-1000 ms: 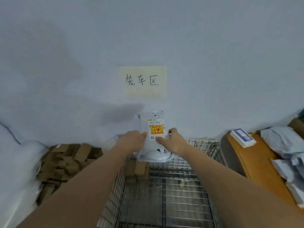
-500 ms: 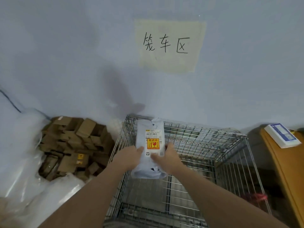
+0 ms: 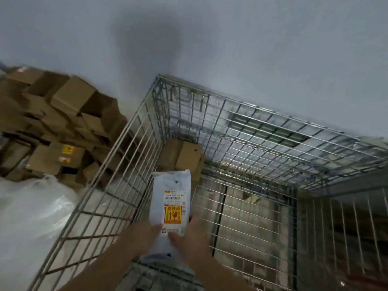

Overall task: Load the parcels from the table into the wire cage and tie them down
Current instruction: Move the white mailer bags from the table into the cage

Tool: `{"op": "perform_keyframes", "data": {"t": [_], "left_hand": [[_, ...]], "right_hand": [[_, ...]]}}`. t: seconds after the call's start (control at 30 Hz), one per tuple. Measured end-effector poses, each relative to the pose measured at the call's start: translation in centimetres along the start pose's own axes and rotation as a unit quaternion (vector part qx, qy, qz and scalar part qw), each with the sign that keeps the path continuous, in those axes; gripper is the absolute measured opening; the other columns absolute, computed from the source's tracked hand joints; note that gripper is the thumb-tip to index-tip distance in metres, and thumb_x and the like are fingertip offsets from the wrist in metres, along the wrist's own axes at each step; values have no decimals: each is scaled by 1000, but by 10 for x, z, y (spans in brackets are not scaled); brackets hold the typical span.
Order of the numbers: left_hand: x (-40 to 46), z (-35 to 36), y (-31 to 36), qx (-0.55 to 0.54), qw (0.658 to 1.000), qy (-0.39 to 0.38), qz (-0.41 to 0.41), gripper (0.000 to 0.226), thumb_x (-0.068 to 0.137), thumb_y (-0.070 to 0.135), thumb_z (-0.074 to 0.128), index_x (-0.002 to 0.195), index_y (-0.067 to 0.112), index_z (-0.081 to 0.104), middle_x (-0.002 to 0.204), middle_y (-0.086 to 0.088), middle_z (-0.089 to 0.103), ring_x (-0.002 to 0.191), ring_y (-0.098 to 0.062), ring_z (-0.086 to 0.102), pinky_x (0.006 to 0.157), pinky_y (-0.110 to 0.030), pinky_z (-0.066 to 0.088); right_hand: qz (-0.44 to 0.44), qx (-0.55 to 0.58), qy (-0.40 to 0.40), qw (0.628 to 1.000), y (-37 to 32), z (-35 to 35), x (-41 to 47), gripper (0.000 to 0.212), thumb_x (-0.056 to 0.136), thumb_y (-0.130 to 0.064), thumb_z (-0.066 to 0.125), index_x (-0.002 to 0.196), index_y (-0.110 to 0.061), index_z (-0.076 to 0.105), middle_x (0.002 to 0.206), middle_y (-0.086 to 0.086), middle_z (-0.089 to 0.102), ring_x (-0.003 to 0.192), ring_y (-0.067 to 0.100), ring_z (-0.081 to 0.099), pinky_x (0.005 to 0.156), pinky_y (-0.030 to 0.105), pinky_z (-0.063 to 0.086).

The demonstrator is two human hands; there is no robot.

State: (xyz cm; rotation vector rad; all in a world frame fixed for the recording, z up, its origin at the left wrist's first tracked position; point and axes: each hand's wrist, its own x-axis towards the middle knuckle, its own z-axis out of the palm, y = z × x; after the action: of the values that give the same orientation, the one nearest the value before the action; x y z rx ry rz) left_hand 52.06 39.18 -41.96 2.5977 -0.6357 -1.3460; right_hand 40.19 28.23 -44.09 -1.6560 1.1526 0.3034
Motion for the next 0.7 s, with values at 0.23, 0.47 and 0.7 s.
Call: {"op": "perform_keyframes", "data": {"t": [0.23, 0.47, 0.7], "left_hand": [[97, 61, -56, 54, 995, -85, -27, 35, 104, 36, 48, 124, 10, 60, 116, -8, 68, 101, -19, 66, 91, -34, 55], [174, 84, -87, 0, 996, -69, -61, 34, 106, 30, 47, 124, 4, 60, 117, -12, 66, 105, -23, 64, 85, -29, 49], [190, 87, -76, -59, 996, 8, -73, 51, 98, 39, 56, 131, 2, 44, 132, -18, 51, 115, -35, 60, 95, -41, 51]], "right_hand": [[41, -7, -21, 999, 68, 73, 83, 50, 73, -24, 87, 95, -37, 44, 100, -8, 69, 86, 5, 67, 72, 23, 57], [38, 20, -9, 999, 91, 117, 150, 50, 78, -22, 84, 96, -33, 39, 94, -15, 59, 80, 2, 58, 56, 10, 39], [87, 71, 43, 993, 75, 147, 195, 44, 82, -11, 78, 102, -22, 40, 93, -7, 59, 74, 11, 60, 51, 17, 48]]}}
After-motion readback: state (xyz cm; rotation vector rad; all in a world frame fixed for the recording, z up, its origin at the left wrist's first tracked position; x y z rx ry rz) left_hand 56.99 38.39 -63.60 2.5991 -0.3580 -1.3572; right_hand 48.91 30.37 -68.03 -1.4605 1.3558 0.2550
